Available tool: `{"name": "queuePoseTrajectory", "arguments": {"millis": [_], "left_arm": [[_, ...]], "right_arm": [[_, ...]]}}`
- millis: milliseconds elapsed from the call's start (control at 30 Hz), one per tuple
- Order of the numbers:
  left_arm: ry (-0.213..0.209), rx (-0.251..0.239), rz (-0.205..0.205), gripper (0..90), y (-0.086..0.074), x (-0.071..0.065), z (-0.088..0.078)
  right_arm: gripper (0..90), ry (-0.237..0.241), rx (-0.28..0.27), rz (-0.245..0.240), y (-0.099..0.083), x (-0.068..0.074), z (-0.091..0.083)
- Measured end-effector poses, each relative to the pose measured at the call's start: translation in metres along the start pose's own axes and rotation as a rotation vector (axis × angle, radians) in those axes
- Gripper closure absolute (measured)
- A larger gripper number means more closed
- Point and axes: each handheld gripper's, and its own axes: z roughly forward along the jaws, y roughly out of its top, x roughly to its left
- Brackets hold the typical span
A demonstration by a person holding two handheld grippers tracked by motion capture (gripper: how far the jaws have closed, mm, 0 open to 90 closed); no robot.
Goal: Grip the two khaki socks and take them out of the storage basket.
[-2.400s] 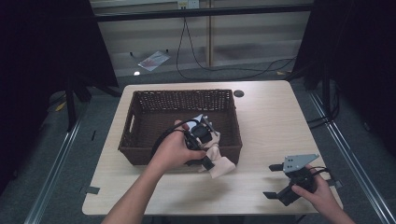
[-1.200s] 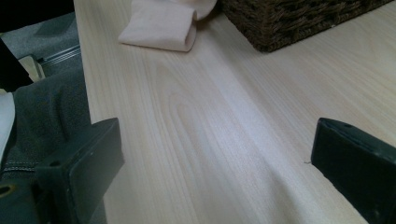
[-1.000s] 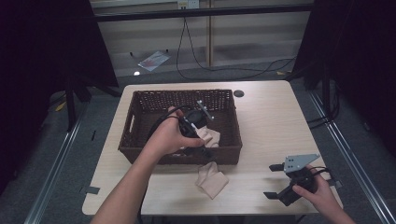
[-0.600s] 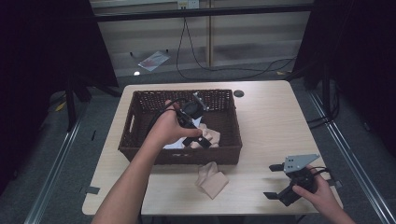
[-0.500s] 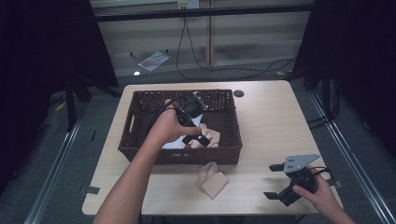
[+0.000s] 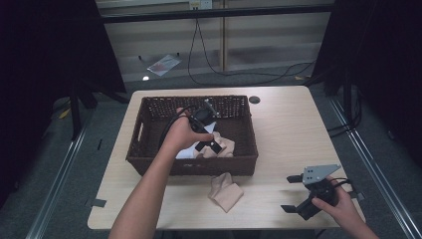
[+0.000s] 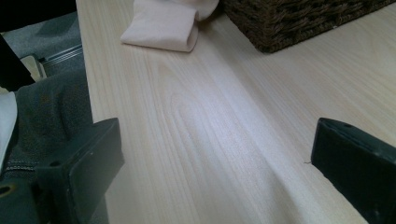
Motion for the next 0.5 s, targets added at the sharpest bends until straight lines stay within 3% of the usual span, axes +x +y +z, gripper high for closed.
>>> {"name": "queuePoseTrajectory", "arguments": {"millis": [367, 500], "left_arm": [[0.028, 0.000, -0.041, 17.1, -0.001, 0.017, 0.020], [0.055, 0.027, -0.025, 18.8, 0.002, 0.022, 0.027]], "right_arm": [[2.2, 0.005, 0.001, 0.004, 0.000, 0.000, 0.001], [2.2, 0.007, 0.003, 0.004, 0.000, 0.000, 0.001]]}}
